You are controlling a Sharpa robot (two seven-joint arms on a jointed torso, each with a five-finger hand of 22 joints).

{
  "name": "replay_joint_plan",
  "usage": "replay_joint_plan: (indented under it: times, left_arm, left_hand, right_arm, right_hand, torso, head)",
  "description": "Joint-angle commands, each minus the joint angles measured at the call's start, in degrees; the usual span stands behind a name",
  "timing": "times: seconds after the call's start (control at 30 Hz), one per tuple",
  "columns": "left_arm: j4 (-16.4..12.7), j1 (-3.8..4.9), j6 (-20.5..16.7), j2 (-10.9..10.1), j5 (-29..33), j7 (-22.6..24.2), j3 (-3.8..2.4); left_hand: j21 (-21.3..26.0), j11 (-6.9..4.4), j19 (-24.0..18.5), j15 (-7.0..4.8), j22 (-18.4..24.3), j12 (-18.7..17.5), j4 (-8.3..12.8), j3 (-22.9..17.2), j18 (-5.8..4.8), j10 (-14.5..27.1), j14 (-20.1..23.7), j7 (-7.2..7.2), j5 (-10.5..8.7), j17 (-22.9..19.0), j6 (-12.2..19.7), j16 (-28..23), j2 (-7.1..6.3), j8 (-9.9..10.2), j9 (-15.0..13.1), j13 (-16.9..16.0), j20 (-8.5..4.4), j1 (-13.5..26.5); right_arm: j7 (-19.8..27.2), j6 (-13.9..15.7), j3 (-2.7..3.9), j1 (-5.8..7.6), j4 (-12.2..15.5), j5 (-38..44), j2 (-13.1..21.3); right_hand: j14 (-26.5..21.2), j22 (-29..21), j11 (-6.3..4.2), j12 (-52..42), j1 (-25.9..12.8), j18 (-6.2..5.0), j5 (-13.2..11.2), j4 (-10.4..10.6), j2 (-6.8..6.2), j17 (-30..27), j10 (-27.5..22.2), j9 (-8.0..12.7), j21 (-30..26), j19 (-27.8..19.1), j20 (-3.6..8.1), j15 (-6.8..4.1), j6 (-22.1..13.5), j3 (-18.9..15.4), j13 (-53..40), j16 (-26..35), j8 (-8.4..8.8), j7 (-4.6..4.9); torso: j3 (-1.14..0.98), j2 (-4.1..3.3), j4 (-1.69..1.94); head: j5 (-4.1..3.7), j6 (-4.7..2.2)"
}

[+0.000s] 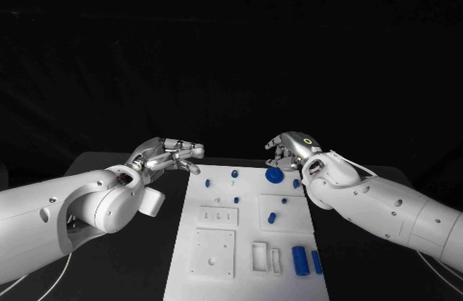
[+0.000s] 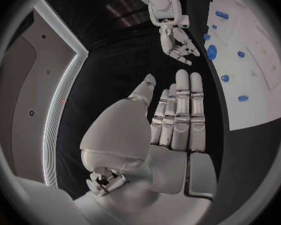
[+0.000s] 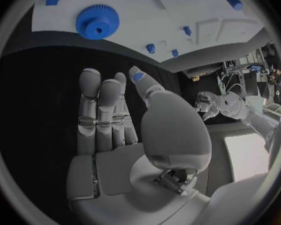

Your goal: Assemble the parts on the task board

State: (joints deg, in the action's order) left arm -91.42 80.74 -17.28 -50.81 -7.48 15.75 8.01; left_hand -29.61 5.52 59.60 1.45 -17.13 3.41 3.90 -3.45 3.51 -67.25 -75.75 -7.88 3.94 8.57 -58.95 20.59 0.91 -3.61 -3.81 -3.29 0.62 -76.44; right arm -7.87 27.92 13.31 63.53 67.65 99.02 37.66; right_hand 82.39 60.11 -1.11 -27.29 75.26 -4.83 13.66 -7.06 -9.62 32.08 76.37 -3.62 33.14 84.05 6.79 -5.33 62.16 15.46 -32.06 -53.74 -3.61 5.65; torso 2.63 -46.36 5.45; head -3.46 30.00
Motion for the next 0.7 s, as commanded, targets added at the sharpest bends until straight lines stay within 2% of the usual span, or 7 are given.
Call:
replay_joint_plan:
  times: [0.03, 0.17, 0.23, 0.3, 0.33, 0.5, 0.7]
  left_arm:
    - [0.03, 0.09, 0.91, 0.07, -0.19, 0.41, -0.04]
    - [0.23, 0.08, 1.04, 0.14, -0.19, 0.4, -0.02]
    - [0.31, 0.08, 1.09, 0.16, -0.2, 0.39, -0.01]
    - [0.37, 0.08, 1.12, 0.17, -0.22, 0.39, -0.01]
    - [0.41, 0.08, 1.15, 0.19, -0.24, 0.39, -0.01]
    - [0.54, 0.08, 1.26, 0.3, -0.36, 0.4, 0.0]
    - [0.63, 0.08, 1.34, 0.36, -0.45, 0.37, 0.0]
  left_hand:
    - [0.16, 0.09, 0.27, 0.16, 0.05, 0.02, 0.25, 0.24, 0.13, 0.38, -0.41, -0.03, 0.06, -0.05, 0.32, -0.28, 0.1, -0.02, 0.07, -0.09, 0.01, 0.29]
    - [0.16, 0.09, 0.27, 0.16, 0.05, 0.02, 0.25, 0.24, 0.13, 0.38, -0.41, -0.03, 0.06, -0.05, 0.32, -0.28, 0.1, -0.02, 0.07, -0.09, 0.01, 0.29]
    - [0.16, 0.09, 0.27, 0.16, 0.05, 0.02, 0.25, 0.24, 0.13, 0.38, -0.41, -0.03, 0.06, -0.05, 0.32, -0.28, 0.1, -0.02, 0.07, -0.09, 0.01, 0.29]
    - [0.16, 0.09, 0.27, 0.16, 0.05, 0.02, 0.25, 0.24, 0.13, 0.38, -0.41, -0.03, 0.06, -0.05, 0.32, -0.28, 0.1, -0.02, 0.07, -0.09, 0.01, 0.29]
    - [0.16, 0.09, 0.27, 0.16, 0.05, 0.02, 0.25, 0.24, 0.13, 0.38, -0.41, -0.03, 0.06, -0.05, 0.32, -0.28, 0.1, -0.02, 0.07, -0.09, 0.01, 0.29]
    - [0.16, 0.09, 0.27, 0.16, 0.05, 0.02, 0.25, 0.24, 0.13, 0.38, -0.41, -0.03, 0.06, -0.05, 0.32, -0.28, 0.1, -0.02, 0.07, -0.09, 0.01, 0.29]
    - [0.16, 0.09, 0.27, 0.16, 0.05, 0.02, 0.25, 0.24, 0.13, 0.38, -0.41, -0.03, 0.06, -0.05, 0.32, -0.28, 0.1, -0.02, 0.07, -0.09, 0.01, 0.29]
  right_arm:
    - [1.44, -5.64, 0.27, -0.05, -0.62, -4.35, 0.58]
    - [1.31, -8.28, 0.47, -0.05, -1.78, -5.02, 0.83]
    - [1.22, -9.4, 0.51, -0.05, -2.51, -5.18, 0.79]
    - [1.15, -10.31, 0.54, -0.06, -3.25, -5.24, 0.65]
    - [1.13, -10.94, 0.55, -0.07, -3.79, -5.25, 0.5]
    - [1.38, -12.36, 0.58, -0.26, -5.16, -4.56, -0.09]
    - [1.57, -13.35, 0.58, -0.7, -6.36, -4.08, -0.74]
  right_hand:
    - [-0.48, 3.36, -0.02, -9.7, -0.1, 0.47, 1.02, -0.33, 0.36, 2.61, -3.92, -0.03, 4.27, 1.91, -0.25, 0.18, -0.75, -1.59, -10.98, -1.36, -0.06, -0.07]
    - [-0.88, 7.38, 0.33, -16.76, -0.27, 0.2, 2.36, -0.21, 0.79, 6.49, -6.35, -0.02, 8.57, 1.75, -0.62, 0.47, -1.91, -4.42, -19.63, -2.49, 0.0, 0.19]
    - [-1.13, 9.71, 0.48, -20.49, -0.14, 0.08, 2.95, -0.12, 1.09, 8.91, -5.92, -0.03, 10.8, 1.66, -0.8, 0.64, -2.27, -5.72, -24.04, -2.84, -0.01, 0.27]
    - [-0.97, 10.77, 0.55, -21.84, -0.14, 0.03, 3.18, -0.05, 1.09, 10.17, -5.32, -0.02, 11.66, 1.64, -0.87, 0.67, -2.48, -6.17, -25.61, -2.89, 0.02, 0.33]
    - [-0.77, 12.44, 0.62, -22.88, 0.02, -0.06, 3.31, 0.06, 1.22, 12.77, -4.98, -0.01, 12.4, 1.63, -0.97, 0.74, -2.6, -6.77, -27.34, -2.92, 0.03, 0.37]
    - [-0.21, 15.52, 0.85, -28.7, -0.04, 0.16, 3.59, 0.36, 1.2, 18.39, -3.34, -0.02, 14.36, 2.14, -1.29, 1.03, -2.68, -6.55, -32.36, -5.09, 0.02, 0.47]
    - [0.13, 17.69, 0.88, -30.54, -0.08, 0.14, 3.96, 0.88, 1.1, 20.41, -2.77, -0.02, 14.33, 2.5, -1.38, 1.15, -2.68, -6.97, -33.92, -5.2, 0.04, 0.45]
  torso:
    - [-0.33, -0.09, -0.34]
    - [-0.25, -0.1, -0.2]
    - [-0.12, -0.08, -0.18]
    - [-0.09, -0.08, -0.21]
    - [-0.08, -0.1, -0.21]
    - [-0.05, -0.11, -0.05]
    - [0.01, -0.06, -0.03]
  head:
    - [0.28, -0.01]
    - [0.1, 0.18]
    - [0.0, 0.2]
    - [0.01, 0.23]
    - [0.02, 0.29]
    - [-0.1, 0.53]
    - [-0.13, 0.7]
